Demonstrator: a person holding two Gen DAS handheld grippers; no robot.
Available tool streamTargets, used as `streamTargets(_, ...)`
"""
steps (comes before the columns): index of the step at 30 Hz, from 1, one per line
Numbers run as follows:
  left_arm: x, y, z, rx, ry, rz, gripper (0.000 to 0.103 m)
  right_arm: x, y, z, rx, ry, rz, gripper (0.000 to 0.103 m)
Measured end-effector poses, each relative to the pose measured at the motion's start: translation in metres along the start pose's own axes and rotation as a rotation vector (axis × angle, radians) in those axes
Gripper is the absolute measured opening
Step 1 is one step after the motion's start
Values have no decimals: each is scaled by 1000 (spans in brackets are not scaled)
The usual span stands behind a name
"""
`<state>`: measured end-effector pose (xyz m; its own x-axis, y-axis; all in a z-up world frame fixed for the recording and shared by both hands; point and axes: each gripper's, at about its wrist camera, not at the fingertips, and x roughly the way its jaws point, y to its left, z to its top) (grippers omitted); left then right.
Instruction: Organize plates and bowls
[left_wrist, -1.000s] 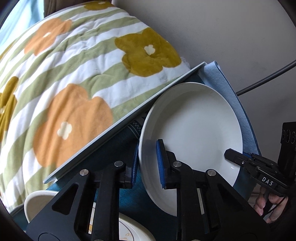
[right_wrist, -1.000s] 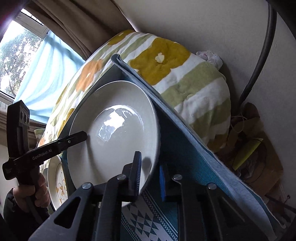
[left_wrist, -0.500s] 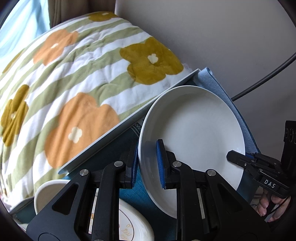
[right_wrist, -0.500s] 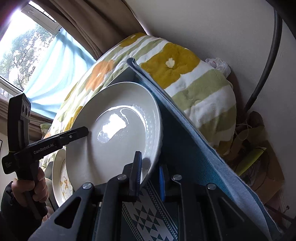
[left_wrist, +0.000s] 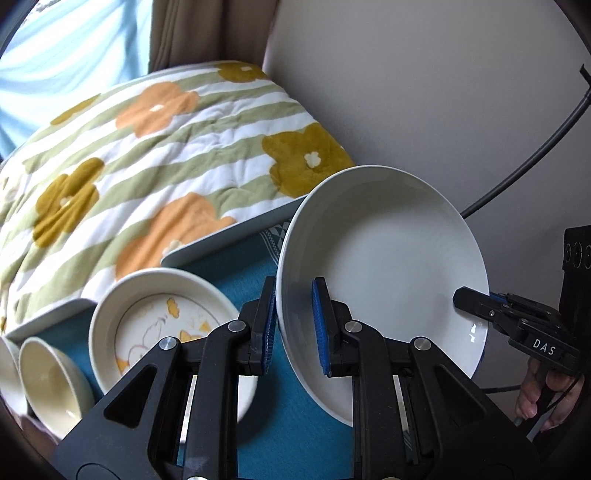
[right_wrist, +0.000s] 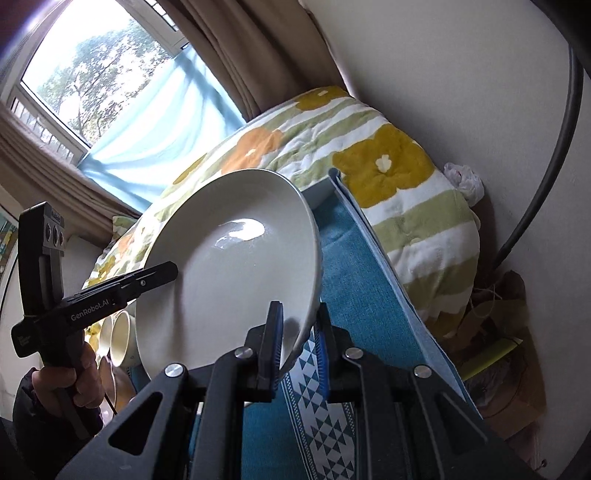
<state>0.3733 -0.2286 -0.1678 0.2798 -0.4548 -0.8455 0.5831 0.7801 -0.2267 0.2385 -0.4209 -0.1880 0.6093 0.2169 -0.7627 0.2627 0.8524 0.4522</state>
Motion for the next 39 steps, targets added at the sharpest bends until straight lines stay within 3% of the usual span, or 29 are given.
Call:
streamTargets(10, -102, 10, -103, -212, -118, 129, 16, -39, 56, -36, -252, 50, 126, 15)
streamTargets(18, -148, 45, -206, -396, -108, 223, 16, -19, 102, -88, -384, 173, 228, 15)
streamTargets(27, -140, 103, -295, -530, -44, 203, 16, 27, 146, -150, -451, 265, 240, 15)
streamTargets(32, -128, 131, -322, -549, -21, 183, 16, 54, 162, -171, -449, 291, 216, 15)
streamTargets(39, -118, 151, -332, -521, 1, 191, 16, 67, 181, -188, -476, 288, 174, 15)
